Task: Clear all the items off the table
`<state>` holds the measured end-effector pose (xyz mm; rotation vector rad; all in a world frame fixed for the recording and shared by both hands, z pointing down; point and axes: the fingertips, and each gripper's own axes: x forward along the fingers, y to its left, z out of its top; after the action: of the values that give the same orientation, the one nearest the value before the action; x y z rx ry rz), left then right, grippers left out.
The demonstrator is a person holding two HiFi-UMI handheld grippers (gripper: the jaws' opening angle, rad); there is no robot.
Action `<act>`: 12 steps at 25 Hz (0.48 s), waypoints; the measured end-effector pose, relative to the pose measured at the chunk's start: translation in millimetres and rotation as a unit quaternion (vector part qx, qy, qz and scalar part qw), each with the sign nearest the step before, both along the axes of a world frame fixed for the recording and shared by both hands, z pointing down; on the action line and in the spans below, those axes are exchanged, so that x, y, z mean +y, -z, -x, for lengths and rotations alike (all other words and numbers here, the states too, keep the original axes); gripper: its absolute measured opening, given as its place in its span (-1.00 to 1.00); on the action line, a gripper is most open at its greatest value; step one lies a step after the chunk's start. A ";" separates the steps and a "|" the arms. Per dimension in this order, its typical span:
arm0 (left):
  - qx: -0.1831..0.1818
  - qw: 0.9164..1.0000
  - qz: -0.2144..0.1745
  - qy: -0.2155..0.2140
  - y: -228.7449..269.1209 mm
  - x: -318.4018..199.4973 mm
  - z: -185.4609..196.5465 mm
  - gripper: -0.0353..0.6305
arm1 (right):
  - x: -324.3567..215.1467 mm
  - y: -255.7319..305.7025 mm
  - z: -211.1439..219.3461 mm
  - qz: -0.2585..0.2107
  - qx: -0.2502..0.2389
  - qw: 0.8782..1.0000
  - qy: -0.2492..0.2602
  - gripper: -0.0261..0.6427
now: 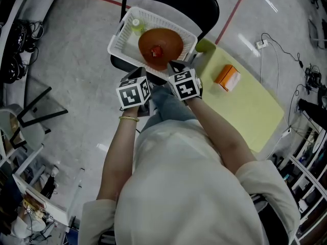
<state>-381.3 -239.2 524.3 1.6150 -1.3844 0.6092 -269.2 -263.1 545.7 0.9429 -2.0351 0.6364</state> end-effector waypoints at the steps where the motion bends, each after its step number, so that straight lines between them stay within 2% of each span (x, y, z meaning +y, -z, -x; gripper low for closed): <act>1: 0.000 1.000 -0.001 0.000 1.0 1.4 -0.3 -0.87 | 1.8 1.4 -0.5 -0.001 0.001 1.000 0.000 -0.92; 12: 0.000 1.000 -0.011 -0.008 16.7 23.5 -7.9 -0.87 | 26.4 13.9 -3.8 -0.013 -0.005 1.000 -0.011 -0.92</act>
<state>-373.4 -215.7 507.6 1.6458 -1.3840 0.6045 -265.4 -236.6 531.8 0.9796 -2.0491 0.6299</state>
